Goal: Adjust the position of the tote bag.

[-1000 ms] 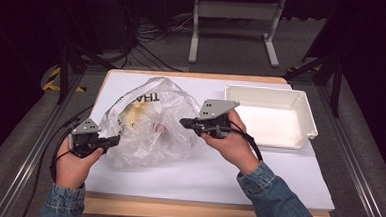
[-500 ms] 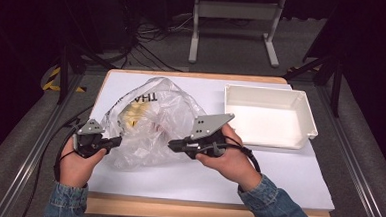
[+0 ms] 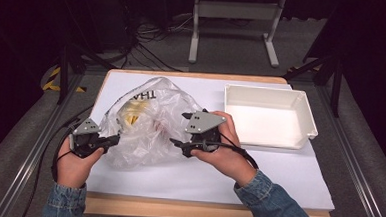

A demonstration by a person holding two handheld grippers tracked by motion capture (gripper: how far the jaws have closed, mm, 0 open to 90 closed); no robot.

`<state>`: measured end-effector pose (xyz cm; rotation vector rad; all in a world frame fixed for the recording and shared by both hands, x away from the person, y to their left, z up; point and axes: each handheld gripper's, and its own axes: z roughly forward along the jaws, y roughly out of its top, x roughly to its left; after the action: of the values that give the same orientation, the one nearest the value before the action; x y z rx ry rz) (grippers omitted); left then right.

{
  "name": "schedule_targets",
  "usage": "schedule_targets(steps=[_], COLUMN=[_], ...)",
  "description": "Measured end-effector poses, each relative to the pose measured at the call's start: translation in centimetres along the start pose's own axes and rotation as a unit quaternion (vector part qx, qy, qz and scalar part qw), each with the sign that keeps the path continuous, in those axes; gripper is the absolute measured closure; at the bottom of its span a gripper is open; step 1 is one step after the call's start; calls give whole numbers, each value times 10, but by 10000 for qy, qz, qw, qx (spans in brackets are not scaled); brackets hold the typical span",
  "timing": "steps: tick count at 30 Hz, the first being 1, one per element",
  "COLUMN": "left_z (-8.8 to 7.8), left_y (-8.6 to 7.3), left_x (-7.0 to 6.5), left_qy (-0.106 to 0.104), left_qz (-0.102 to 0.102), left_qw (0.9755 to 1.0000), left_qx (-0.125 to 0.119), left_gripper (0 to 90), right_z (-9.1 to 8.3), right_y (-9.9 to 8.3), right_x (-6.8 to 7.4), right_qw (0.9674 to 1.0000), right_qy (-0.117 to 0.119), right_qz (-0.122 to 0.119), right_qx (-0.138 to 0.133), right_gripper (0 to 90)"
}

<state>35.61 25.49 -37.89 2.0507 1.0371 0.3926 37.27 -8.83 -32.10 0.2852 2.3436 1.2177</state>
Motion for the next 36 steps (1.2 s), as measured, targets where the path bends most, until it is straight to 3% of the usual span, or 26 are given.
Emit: schedule_targets(steps=[4,10,12,16,19,23,26,31,33,36], left_z=[-3,-12,-18,-26,-28,-24,-18,3,8,14], left_y=[0,8,13,23,27,32,31,23,22,22], left_x=[-1,-11,-19,-35,-44,-54,-51,-35,-32,-30], left_qy=[14,-24,-72,-110,-100,171,395,680,724,605], left_qz=[-56,87,218,442,497,502,459,163,181,345], left_qw=[9999,9994,9986,9972,9968,9961,9963,9963,9959,9963], left_qx=[-116,-346,-469,-596,-623,-708,-607,-498,-511,-509], left_gripper=[738,535,500,458,423,304,275,201,202,250], right_z=[7,5,3,1,0,-2,-2,0,1,2], right_y=[-8,-9,-8,-5,-4,-1,0,1,1,1], right_x=[-8,-17,-19,-22,-23,-25,-25,-28,-30,-32], right_qw=[9995,9983,9983,9985,9985,9985,9985,9982,9980,9975], right_qy=[-10,295,345,336,336,332,333,355,364,379], right_qz=[30,155,192,324,384,422,425,474,517,592], right_qx=[301,475,421,282,215,115,85,73,60,37], right_gripper=[281,811,877,890,890,891,890,890,890,889])
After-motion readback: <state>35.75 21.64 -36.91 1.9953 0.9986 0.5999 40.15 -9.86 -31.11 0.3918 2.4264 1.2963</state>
